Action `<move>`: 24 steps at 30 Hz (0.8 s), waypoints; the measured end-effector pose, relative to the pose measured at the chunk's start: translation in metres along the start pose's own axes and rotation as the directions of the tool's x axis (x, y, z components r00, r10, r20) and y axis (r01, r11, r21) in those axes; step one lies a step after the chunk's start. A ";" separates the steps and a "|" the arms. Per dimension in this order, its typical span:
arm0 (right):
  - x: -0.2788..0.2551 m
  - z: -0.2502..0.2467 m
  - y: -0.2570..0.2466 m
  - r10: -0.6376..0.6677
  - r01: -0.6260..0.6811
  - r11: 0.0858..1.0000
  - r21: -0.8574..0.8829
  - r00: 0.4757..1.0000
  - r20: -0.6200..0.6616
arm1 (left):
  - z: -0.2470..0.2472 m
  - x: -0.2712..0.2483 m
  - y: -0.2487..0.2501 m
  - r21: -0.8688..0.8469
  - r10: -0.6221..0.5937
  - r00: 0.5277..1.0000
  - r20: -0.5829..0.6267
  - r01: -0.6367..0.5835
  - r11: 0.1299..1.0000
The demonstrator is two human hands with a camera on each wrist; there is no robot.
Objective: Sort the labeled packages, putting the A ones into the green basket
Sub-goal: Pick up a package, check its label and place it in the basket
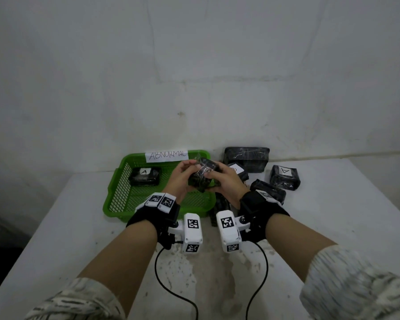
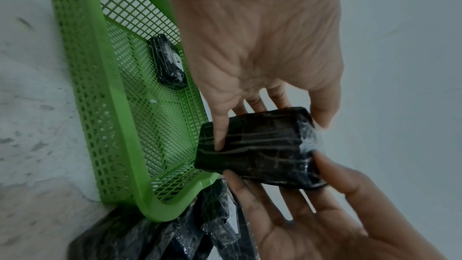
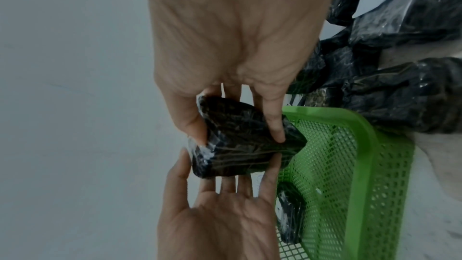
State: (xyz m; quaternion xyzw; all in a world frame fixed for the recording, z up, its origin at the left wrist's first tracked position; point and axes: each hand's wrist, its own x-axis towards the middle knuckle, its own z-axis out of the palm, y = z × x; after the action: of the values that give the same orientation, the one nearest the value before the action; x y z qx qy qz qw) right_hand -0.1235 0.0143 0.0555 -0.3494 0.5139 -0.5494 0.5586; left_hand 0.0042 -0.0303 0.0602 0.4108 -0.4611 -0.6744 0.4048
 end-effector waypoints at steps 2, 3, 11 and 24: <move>-0.001 0.004 -0.003 -0.010 0.011 1.000 0.020 0.999 -0.036 | -0.006 -0.004 -0.001 -0.010 0.012 1.000 0.010 -0.012 1.000; -0.001 0.005 -0.004 -0.011 0.013 0.999 0.048 0.998 -0.056 | -0.008 -0.006 -0.002 -0.021 0.019 1.000 0.008 -0.018 1.000; -0.005 0.018 -0.001 0.011 -0.005 0.905 0.426 1.000 -0.013 | -0.037 -0.006 -0.005 -0.011 -0.001 0.990 -0.144 -0.001 1.000; 0.003 0.038 0.009 0.303 -0.303 0.952 0.035 0.953 0.000 | -0.081 -0.010 0.005 0.078 -0.036 0.998 -0.047 0.039 0.996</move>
State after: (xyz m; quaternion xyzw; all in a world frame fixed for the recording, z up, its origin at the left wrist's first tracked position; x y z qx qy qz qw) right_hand -0.0851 0.0065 0.0548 -0.2552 0.5532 -0.4670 0.6408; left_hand 0.0834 -0.0453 0.0478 0.4501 -0.4702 -0.6537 0.3860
